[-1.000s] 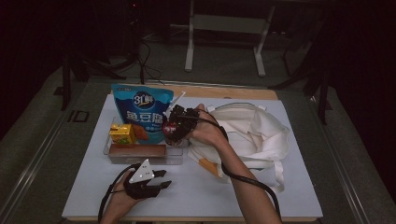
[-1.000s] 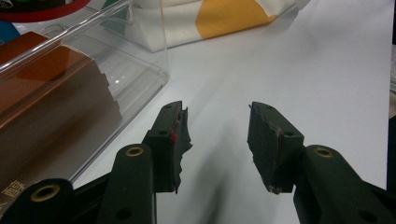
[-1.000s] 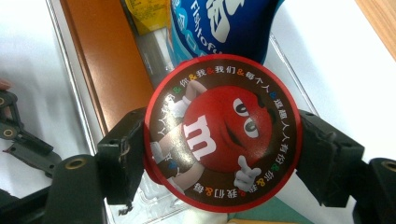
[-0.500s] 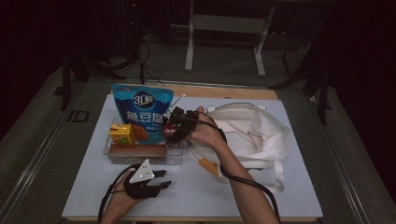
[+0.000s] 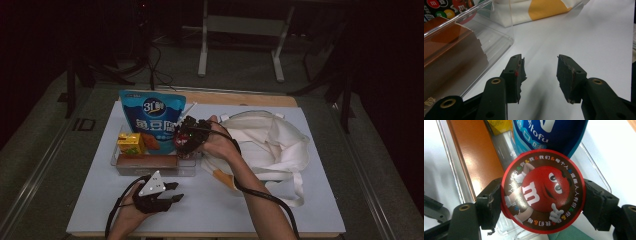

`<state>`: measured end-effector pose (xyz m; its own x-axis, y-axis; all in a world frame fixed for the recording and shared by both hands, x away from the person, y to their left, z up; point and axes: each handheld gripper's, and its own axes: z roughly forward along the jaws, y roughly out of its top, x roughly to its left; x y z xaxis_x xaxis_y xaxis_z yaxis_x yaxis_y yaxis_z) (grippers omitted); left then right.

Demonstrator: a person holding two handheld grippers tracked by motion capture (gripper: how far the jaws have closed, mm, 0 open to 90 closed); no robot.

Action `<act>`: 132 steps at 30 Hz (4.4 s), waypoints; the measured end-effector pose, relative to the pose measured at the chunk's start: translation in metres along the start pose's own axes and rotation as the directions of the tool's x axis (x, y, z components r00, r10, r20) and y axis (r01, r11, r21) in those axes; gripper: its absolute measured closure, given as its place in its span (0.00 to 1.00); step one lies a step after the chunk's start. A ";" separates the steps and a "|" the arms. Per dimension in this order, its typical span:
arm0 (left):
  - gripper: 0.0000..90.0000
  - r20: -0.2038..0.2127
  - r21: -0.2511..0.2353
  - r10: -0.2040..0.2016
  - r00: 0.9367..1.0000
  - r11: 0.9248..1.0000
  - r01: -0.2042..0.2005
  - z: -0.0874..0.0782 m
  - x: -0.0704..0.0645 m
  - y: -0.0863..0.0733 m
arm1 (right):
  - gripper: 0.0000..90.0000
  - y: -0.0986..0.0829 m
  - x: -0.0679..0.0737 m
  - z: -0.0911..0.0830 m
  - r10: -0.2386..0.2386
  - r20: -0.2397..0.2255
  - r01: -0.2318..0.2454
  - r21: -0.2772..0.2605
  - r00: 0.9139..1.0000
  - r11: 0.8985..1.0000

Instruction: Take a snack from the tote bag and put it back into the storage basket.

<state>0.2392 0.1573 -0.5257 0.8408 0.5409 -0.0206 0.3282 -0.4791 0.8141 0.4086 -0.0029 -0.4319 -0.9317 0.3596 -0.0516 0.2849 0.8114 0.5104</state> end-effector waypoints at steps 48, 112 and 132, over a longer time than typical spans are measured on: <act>0.62 -0.001 -0.005 0.002 1.000 1.000 -0.002 -0.001 0.000 0.000 | 0.28 -0.001 0.006 0.028 0.008 0.026 -0.009 0.065 1.000 0.998; 0.62 0.003 0.003 0.000 1.000 1.000 0.000 0.001 0.000 0.000 | 0.28 -0.013 0.000 -0.019 0.006 0.048 -0.005 -0.013 0.999 1.000; 0.62 0.000 -0.002 -0.003 1.000 1.000 0.003 0.001 0.000 0.000 | 0.29 -0.024 -0.001 -0.059 0.009 0.053 -0.002 -0.136 0.999 0.991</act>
<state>0.2393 0.1561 -0.5267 0.8397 0.5426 -0.0233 0.3303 -0.4762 0.8150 0.3890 -0.0498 -0.3930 -0.9159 0.3907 -0.0919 0.2533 0.7404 0.6226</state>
